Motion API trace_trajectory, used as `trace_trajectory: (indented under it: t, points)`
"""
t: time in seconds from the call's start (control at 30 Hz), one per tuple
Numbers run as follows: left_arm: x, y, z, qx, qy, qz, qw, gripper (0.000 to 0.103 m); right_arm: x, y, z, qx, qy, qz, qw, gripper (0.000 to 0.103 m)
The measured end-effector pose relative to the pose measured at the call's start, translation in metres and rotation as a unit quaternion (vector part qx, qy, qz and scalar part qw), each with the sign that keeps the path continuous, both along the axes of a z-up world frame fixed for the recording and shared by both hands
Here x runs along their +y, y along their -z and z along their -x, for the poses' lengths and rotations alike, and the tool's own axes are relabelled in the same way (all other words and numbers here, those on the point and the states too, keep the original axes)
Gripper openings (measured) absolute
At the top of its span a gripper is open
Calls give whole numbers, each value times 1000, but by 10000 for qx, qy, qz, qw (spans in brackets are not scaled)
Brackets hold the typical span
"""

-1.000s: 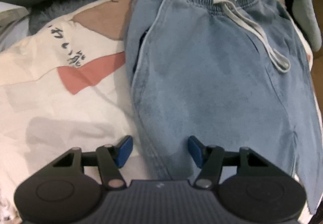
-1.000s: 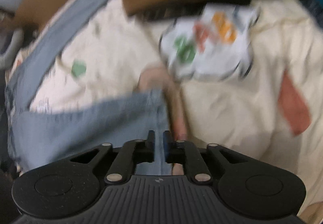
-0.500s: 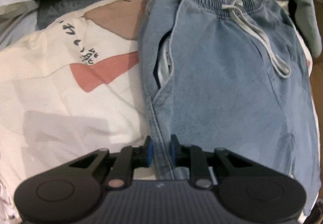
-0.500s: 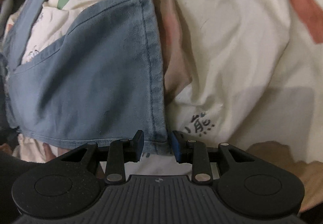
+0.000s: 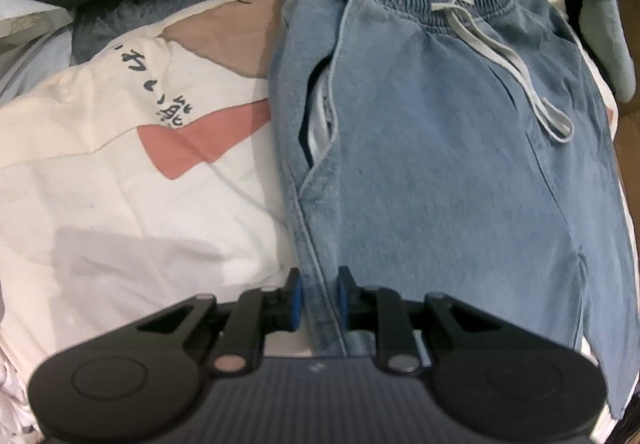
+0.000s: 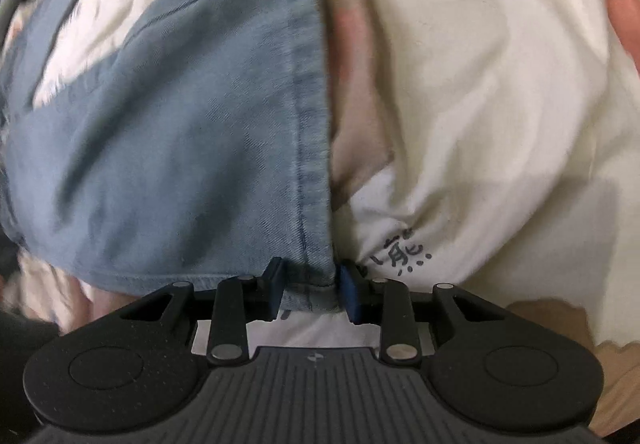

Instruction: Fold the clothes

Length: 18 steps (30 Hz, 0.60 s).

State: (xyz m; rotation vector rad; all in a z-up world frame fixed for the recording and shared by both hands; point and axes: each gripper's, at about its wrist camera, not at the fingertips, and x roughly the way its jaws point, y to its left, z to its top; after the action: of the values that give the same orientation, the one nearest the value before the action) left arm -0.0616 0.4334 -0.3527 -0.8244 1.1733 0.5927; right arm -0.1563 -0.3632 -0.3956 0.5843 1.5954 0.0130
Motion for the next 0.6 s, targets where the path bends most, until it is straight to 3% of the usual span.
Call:
trace_trajectory:
  t: [0.1,0.13,0.53,0.6]
  points:
    - [-1,0,-4,186,42,26,9998,17,4,-3,-1,121,-23,48,9999,18]
    - [-1,0,-6,255,58,28,9997,17,3,-5,0,154,-2,26,9999,6]
    - [1,-13,3,265,114,207,9994,15,2,-32,-2,345,-48,226,9991,5]
    - [2,-11,8,245,92,229,9994,15,7,-24,-6,431,-73,280,9987,5]
